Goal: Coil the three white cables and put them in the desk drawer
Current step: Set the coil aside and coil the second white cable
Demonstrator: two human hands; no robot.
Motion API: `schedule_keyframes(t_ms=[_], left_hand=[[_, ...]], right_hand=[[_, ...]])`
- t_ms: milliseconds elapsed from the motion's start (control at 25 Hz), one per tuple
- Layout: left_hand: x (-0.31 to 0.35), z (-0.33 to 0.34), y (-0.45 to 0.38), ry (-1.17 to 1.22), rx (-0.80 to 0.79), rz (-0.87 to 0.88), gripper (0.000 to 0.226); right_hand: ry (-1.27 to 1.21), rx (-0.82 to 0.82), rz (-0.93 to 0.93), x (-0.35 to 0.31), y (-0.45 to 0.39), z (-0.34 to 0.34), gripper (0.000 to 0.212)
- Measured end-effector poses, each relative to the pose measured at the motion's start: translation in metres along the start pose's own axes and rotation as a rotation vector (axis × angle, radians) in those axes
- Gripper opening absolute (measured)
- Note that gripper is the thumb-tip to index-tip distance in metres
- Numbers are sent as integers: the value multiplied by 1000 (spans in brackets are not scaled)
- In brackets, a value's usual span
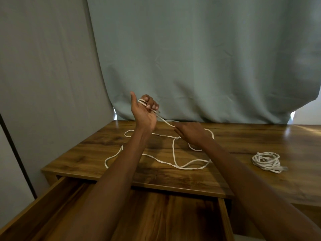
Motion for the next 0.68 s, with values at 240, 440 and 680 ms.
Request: schedule_keyframes(t_ms=[240,440,680], left_hand=[[38,-22,-28,-846,177,408,49],[-4,-29,-25,-1661,-56,286,78],[-45,-45,-5,-1865,-265,-8,95]], right_hand=[[27,206,-142,-11,1,-30,35],[160,254,-137,6,-6,-46,32],[264,235,-106,33,-10,-37,42]])
Point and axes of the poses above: each hand's wrist, its own y-axis away from the middle knuckle, its own z-axis out of the palm, x = y × z, the point moved 10 cm from there along -y, towards the middle knuckle, and after that the axes turned 10 degrees about x, right-handed, at the moved point
